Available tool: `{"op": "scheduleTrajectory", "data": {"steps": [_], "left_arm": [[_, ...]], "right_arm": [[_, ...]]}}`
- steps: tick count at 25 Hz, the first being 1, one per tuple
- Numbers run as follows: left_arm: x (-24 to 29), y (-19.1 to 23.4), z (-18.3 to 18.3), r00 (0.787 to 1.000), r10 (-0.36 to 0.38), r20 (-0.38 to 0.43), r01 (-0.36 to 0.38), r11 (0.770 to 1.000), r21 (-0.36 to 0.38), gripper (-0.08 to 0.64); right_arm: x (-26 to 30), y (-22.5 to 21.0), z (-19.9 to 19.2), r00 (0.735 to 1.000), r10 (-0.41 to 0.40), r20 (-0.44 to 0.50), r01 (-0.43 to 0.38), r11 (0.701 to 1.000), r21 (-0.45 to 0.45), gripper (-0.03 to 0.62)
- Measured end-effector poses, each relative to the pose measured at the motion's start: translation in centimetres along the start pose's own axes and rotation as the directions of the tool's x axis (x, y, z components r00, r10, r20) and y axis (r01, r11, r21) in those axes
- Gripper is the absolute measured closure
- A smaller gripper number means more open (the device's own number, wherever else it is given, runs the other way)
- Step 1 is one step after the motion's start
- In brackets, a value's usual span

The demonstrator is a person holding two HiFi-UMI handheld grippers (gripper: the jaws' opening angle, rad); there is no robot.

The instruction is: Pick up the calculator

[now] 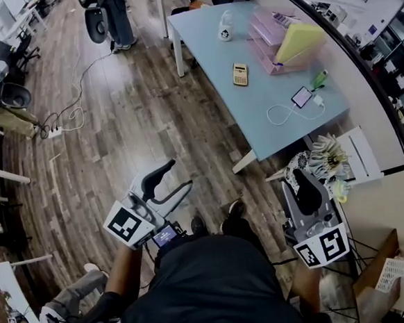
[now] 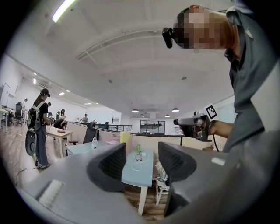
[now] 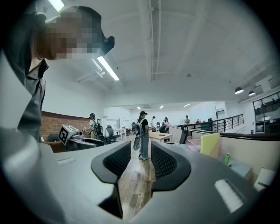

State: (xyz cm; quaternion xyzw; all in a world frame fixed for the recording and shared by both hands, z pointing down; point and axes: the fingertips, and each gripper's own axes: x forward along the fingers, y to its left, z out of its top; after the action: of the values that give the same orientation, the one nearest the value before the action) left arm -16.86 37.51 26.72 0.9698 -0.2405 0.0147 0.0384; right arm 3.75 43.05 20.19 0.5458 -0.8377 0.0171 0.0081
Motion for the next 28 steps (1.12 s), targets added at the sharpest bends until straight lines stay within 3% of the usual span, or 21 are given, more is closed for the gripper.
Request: {"op": "scheduleTrajectory", "data": {"steps": [5,9,16,20,28], "left_arm": [[1.0,0.5,0.2,0.997,0.079,-0.008,-0.079,0.997,-0.015,0.287],[2.7,2.0,0.2,0.991,0.132,0.006,-0.132,0.991,0.023,0.287],[7.9,1.7,0.3,0.984,0.178,-0.030,-0.178,0.984,-0.007,0.287],[9.6,2.3,0.7,0.974,0.225,-0.015,-0.224,0.974,0.036,0.287],[14.4,2.2,0.7,0.961,0.270,-0.060,-0.266,0.962,0.066,0.287]], "right_arm": [[2.0,-2.3,0.0,0.997,0.074,-0.004,-0.074,0.997,0.006,0.468],[4.0,-4.5,0.5,0.992,0.124,0.007,-0.124,0.992,0.003,0.466],[6.2,-9.3,-0.1,0.981,0.193,-0.003,-0.193,0.981,0.022,0.466],[7.2,-11.9,-0.6,0.974,0.228,0.003,-0.228,0.973,0.040,0.466],[8.9,-17.4,-1.8,0.961,0.277,0.019,-0.277,0.958,0.073,0.466]]}}
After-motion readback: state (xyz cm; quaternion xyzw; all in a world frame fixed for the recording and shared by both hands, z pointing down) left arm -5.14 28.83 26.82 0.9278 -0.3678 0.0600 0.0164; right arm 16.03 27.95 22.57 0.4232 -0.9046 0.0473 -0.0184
